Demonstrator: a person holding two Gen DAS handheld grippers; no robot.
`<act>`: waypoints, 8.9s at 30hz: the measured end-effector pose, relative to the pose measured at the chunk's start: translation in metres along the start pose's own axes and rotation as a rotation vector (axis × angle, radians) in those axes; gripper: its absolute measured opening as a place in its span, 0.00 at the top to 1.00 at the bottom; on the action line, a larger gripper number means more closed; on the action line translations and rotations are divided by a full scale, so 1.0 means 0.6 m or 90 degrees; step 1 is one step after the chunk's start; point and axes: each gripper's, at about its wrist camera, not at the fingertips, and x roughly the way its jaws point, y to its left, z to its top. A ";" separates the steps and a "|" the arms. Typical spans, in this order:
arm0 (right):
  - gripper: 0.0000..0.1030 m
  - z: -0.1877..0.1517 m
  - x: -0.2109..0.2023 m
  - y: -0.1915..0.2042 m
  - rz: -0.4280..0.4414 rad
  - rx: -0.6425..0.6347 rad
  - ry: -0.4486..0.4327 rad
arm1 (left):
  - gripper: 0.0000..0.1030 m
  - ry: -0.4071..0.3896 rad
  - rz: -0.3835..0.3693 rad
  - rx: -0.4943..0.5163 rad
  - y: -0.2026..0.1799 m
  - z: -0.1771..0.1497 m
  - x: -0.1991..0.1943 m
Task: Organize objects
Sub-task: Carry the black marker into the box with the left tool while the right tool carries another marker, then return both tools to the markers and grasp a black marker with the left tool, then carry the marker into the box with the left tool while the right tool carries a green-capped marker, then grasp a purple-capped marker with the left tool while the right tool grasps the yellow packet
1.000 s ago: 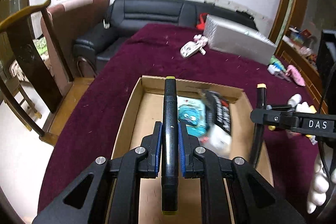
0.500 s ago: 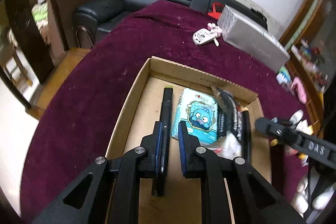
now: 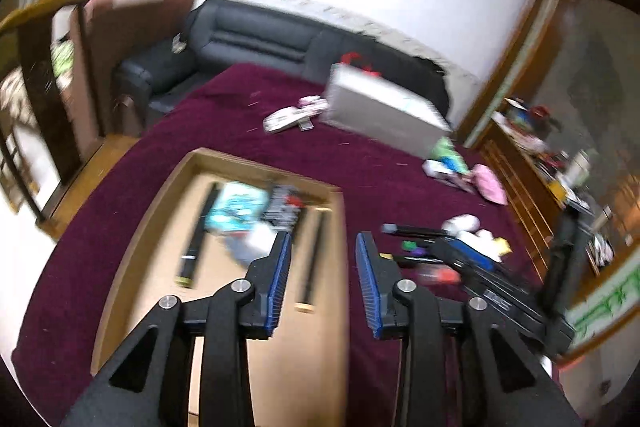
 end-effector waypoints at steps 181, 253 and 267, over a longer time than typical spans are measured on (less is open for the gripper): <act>0.86 -0.023 0.286 0.236 0.208 0.154 0.304 | 0.88 0.129 0.032 -0.042 0.273 0.038 0.192; 0.60 -0.086 -0.026 -0.217 -0.156 0.145 0.156 | 0.59 0.176 -0.159 0.038 -0.124 -0.183 0.070; 0.60 -0.101 -0.131 -0.359 0.084 0.342 -0.060 | 0.59 0.184 -0.061 0.133 -0.317 -0.136 0.228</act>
